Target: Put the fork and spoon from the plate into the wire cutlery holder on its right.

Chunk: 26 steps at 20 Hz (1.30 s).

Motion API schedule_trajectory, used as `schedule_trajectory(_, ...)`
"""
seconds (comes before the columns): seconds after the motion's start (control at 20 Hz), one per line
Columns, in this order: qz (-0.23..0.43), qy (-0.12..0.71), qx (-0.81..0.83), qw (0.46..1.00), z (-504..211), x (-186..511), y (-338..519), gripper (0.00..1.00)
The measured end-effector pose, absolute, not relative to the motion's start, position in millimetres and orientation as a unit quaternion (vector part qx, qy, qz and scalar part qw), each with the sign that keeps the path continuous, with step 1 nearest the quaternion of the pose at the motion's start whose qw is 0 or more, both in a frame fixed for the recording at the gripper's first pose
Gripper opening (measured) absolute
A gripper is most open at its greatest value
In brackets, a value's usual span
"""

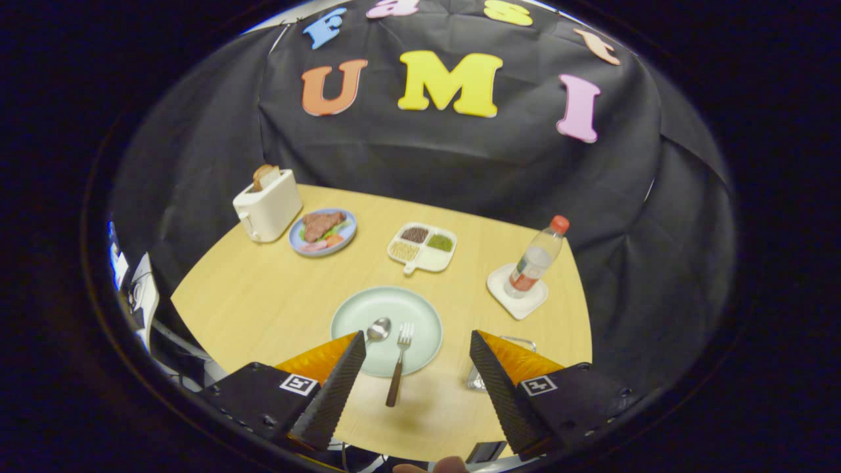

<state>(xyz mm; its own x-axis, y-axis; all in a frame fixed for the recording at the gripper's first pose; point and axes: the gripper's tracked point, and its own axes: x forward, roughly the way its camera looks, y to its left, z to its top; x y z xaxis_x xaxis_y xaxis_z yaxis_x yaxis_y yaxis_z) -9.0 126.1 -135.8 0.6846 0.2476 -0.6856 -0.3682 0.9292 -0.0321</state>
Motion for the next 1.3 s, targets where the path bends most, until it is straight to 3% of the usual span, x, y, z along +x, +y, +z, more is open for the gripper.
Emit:
schedule_trajectory(0.25,0.175,0.492,-0.079,0.849,-197,-28,140,0.96)
schedule_trajectory(0.75,0.169,0.594,-0.121,0.777,-274,-22,153,0.94)
schedule_trajectory(1.15,0.145,0.629,-0.099,0.758,-311,-19,153,0.37)
schedule_trajectory(1.2,0.147,0.629,-0.103,0.757,-307,-18,152,0.35)
schedule_trajectory(1.3,0.145,0.632,-0.088,0.756,-307,-18,152,0.11)
